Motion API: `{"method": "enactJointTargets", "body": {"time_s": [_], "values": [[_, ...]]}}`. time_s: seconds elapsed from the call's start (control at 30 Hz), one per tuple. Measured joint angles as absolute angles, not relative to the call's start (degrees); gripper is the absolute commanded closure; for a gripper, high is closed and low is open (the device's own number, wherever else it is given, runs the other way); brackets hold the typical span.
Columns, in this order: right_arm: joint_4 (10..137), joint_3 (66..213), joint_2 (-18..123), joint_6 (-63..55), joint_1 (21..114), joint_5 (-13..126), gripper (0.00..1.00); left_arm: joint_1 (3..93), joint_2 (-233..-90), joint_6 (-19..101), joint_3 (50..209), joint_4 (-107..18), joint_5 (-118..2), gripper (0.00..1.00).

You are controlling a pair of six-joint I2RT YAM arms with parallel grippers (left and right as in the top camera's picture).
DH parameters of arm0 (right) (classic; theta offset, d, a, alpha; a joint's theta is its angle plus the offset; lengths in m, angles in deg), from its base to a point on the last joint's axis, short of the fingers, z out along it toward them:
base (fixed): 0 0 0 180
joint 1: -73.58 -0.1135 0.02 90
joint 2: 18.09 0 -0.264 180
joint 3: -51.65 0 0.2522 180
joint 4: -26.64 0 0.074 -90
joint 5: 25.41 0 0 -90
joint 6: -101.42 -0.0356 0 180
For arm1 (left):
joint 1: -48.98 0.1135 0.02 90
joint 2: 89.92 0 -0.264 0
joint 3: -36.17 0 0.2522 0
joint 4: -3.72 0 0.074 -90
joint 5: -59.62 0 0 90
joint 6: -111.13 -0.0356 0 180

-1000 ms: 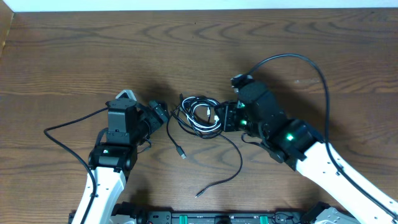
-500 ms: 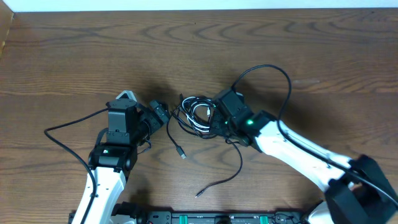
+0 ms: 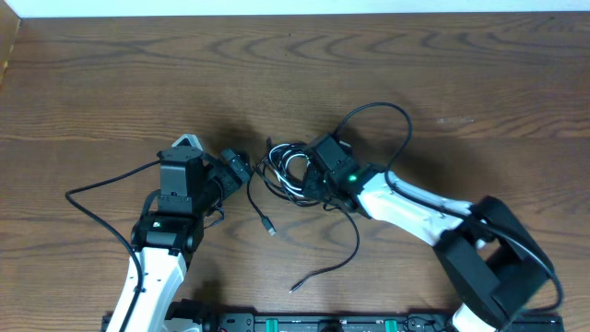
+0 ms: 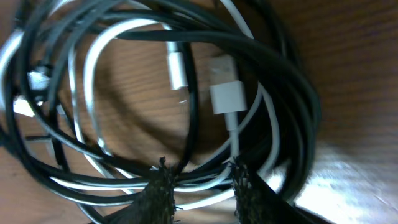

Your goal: Untangle cables

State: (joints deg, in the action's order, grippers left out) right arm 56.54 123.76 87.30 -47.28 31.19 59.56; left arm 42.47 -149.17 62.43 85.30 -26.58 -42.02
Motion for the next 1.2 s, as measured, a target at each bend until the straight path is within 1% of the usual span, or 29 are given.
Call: {"method": "enactJointTargets", "body": {"time_s": [0.1, 0.23, 0.3, 0.4, 0.47, 0.5, 0.53, 0.83, 1.03, 1.2], "values": [[56.1, 123.87, 87.65, -47.43, 31.15, 59.01, 0.72, 42.47, -149.17, 62.43, 85.3, -26.56, -42.02, 0.02], [56.12, 123.87, 87.67, -47.45, 31.02, 59.03, 0.69, 42.47, -149.17, 62.43, 85.3, -26.58, -42.02, 0.02], [56.1, 123.87, 87.67, -47.56, 30.93, 59.05, 0.69, 42.47, -149.17, 62.43, 85.3, -26.56, -42.02, 0.02], [55.82, 124.22, 88.3, -47.78, 30.91, 59.14, 0.78, 42.47, -149.17, 62.43, 85.3, -26.56, -42.02, 0.02], [55.34, 124.59, 89.59, -48.48, 30.91, 58.9, 0.88, 42.47, -149.17, 62.43, 85.3, -26.58, -42.02, 0.02], [54.99, 124.76, 89.87, -48.81, 30.91, 58.46, 0.95, 42.47, -149.17, 62.43, 85.3, -26.58, -42.02, 0.02], [54.9, 124.92, 90.14, -49.18, 30.91, 57.94, 0.99, 42.47, -149.17, 62.43, 85.3, -26.56, -42.02, 0.02], [54.75, 124.94, 90.51, -48.96, 31.08, 56.63, 0.99, 42.47, -149.17, 62.43, 85.3, -26.58, -42.02, 0.02], [56.98, 124.24, 86.73, -39.01, 33.03, 56.82, 0.99, 42.47, -149.17, 62.43, 85.3, -26.58, -42.02, 0.02], [57.46, 124.06, 75.78, -31.19, 33.77, 57.5, 0.99, 42.47, -149.17, 62.43, 85.3, -26.58, -42.02, 0.02]]}}
